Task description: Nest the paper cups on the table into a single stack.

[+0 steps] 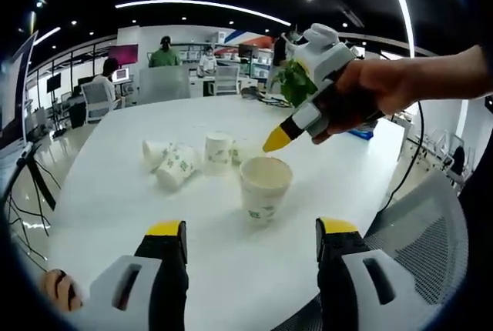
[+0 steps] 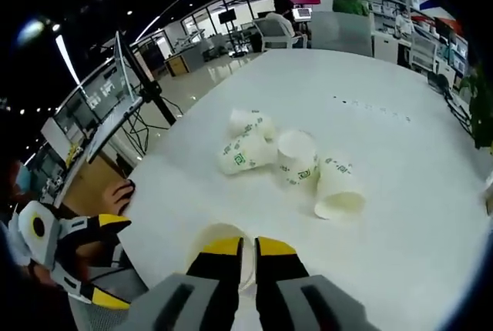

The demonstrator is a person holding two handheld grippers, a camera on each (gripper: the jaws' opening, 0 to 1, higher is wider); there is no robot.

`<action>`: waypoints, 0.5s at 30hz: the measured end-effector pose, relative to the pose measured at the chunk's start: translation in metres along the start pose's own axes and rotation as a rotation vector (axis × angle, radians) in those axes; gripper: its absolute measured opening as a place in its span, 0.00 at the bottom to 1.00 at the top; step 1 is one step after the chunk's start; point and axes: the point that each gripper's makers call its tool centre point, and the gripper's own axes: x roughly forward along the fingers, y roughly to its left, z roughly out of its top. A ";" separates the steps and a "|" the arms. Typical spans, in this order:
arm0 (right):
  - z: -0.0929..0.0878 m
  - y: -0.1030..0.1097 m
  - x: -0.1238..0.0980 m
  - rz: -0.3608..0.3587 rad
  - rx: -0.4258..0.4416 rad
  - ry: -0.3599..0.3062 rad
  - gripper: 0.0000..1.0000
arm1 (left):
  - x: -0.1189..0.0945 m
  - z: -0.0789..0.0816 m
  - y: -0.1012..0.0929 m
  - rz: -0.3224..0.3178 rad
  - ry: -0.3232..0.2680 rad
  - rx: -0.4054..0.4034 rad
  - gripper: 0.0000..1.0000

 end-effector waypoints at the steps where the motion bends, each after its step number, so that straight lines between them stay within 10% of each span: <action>1: 0.002 -0.001 -0.002 -0.003 0.003 -0.006 0.03 | 0.000 0.000 0.000 0.001 0.001 -0.001 0.66; 15: 0.008 -0.037 0.007 -0.050 0.045 -0.028 0.06 | 0.000 -0.003 0.004 0.013 0.010 -0.005 0.65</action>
